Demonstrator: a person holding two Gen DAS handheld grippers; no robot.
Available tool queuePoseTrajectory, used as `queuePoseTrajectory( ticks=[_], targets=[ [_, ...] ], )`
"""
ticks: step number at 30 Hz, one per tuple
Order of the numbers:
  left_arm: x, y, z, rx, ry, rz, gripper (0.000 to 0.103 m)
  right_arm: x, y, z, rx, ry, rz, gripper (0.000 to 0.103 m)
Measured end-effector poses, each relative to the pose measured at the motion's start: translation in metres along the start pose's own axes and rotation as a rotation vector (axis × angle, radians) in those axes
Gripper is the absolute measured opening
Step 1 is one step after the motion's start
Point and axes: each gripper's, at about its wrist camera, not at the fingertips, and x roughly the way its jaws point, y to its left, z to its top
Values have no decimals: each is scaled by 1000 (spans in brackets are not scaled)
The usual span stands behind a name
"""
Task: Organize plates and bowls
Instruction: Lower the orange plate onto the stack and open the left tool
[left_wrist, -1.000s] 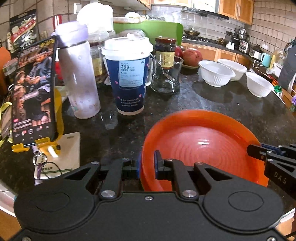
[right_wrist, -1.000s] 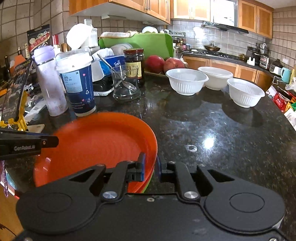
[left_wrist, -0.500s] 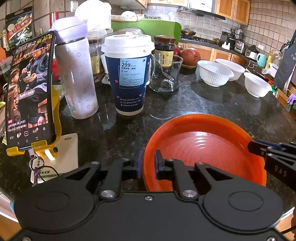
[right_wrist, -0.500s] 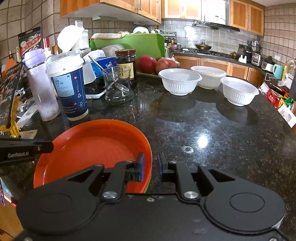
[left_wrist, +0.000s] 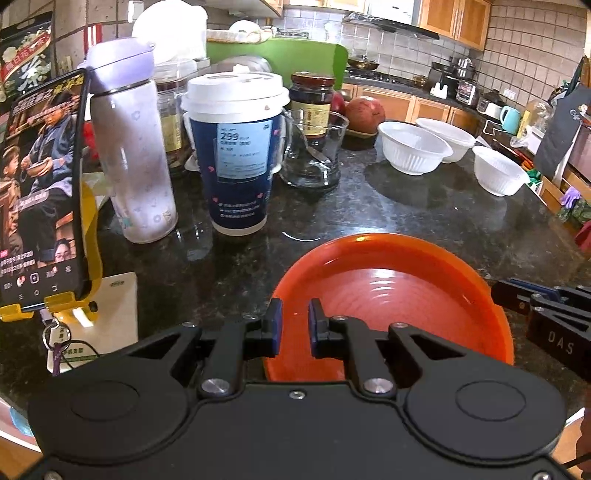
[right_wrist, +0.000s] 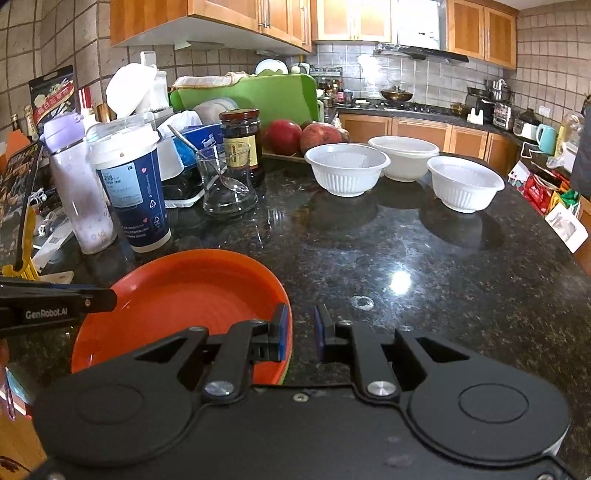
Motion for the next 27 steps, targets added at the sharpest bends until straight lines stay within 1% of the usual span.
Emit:
queuePoseTrajectory(
  ticks=[8, 14, 20, 23, 27],
  targets=[
    [1, -18, 4, 34, 4, -36, 19, -8, -16, -5, 41, 2, -27, 16],
    [3, -40, 9, 54, 5, -44, 19, -13, -41, -7, 72, -1, -37, 16],
    [7, -74, 17, 71, 2, -26, 19, -16, -87, -2, 95, -18, -34, 16],
    [12, -94, 26, 63, 17, -21, 19, -17, -112, 3, 91, -30, -33, 16],
    [18, -127, 40, 60, 12, -4, 19, -20, -154, 14, 71, -58, -32, 16]
  ],
)
